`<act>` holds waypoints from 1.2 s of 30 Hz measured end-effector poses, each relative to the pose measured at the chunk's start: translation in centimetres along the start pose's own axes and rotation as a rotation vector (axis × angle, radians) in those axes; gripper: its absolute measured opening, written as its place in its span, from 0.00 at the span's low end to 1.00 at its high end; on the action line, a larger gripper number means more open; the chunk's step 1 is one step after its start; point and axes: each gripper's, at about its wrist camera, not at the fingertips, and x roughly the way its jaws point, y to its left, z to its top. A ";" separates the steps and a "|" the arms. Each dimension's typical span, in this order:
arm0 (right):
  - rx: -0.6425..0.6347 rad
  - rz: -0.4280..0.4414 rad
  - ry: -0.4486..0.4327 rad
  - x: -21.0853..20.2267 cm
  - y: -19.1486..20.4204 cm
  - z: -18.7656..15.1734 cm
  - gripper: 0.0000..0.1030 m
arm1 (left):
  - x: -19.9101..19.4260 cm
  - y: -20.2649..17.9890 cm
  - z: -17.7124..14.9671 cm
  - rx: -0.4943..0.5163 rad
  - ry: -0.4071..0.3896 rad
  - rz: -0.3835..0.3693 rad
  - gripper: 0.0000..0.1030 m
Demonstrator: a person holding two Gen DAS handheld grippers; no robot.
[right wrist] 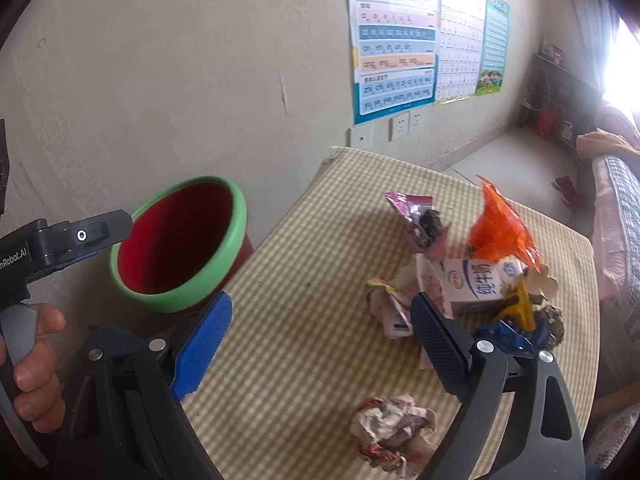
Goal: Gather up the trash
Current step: 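Move both open tools back to the remaining wrappers on the table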
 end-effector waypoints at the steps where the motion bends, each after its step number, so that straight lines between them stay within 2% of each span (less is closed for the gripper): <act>1: 0.014 -0.009 -0.002 -0.4 -0.8 -0.4 0.85 | 0.1 -0.8 -0.2 0.013 0.005 -0.008 0.95; 13: 0.151 -0.116 -0.047 -5.3 -9.4 -3.5 0.85 | 1.2 -9.2 -2.9 0.156 0.057 -0.088 0.95; 22: 0.226 -0.199 -0.065 -7.3 -15.3 -4.9 0.85 | 2.6 -13.8 -4.0 0.232 0.088 -0.112 0.95; 29: 0.274 -0.239 -0.069 -7.3 -18.7 -5.1 0.85 | 3.9 -15.9 -3.8 0.255 0.102 -0.119 0.95; 36: 0.296 -0.251 -0.050 -5.3 -21.0 -4.7 0.85 | 6.3 -17.2 -3.2 0.238 0.142 -0.139 0.95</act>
